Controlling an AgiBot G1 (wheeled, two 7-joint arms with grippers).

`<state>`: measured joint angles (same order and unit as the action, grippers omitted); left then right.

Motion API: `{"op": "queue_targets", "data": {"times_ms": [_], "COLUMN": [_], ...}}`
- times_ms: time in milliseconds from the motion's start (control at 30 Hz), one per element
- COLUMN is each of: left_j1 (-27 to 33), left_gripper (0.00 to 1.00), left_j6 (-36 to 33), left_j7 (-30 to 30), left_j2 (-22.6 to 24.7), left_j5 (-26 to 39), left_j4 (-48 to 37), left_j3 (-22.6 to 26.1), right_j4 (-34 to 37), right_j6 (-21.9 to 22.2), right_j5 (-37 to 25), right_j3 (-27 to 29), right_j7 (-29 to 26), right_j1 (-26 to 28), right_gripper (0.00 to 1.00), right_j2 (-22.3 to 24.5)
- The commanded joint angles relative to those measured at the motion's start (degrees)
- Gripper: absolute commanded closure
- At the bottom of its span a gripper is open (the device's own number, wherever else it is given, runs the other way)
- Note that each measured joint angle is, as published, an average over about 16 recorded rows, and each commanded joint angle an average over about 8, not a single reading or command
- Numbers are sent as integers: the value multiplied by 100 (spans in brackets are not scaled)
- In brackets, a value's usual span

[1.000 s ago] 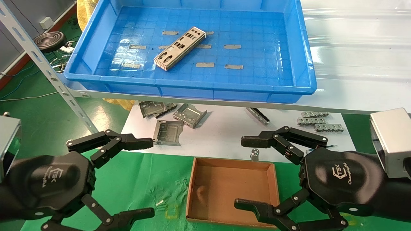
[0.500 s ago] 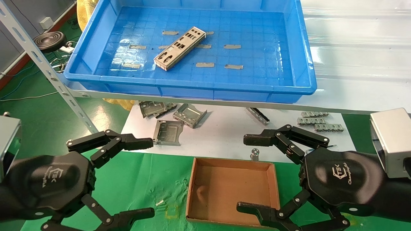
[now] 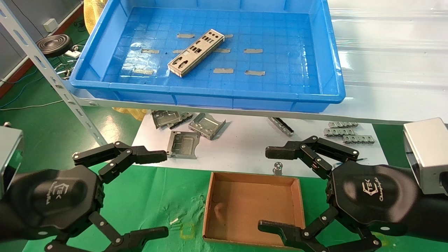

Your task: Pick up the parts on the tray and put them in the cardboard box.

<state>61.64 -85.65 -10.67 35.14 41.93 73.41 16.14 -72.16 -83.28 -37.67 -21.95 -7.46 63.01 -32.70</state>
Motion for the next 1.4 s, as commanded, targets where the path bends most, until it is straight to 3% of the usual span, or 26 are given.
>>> {"op": "queue_targets", "data": {"times_ms": [33, 1400], "left_j1": [0, 0], "left_gripper": [0, 0], "left_j6": [0, 0], "left_j7": [0, 0], "left_j2": [0, 0], "left_j5": [0, 0], "left_j4": [0, 0], "left_j3": [0, 0], "right_j4": [0, 0], "right_j6": [0, 0], "right_j5": [0, 0], "right_j3": [0, 0], "right_j7": [0, 0], "right_j1": [0, 0], "right_gripper": [0, 0], "right_j2": [0, 0]}}
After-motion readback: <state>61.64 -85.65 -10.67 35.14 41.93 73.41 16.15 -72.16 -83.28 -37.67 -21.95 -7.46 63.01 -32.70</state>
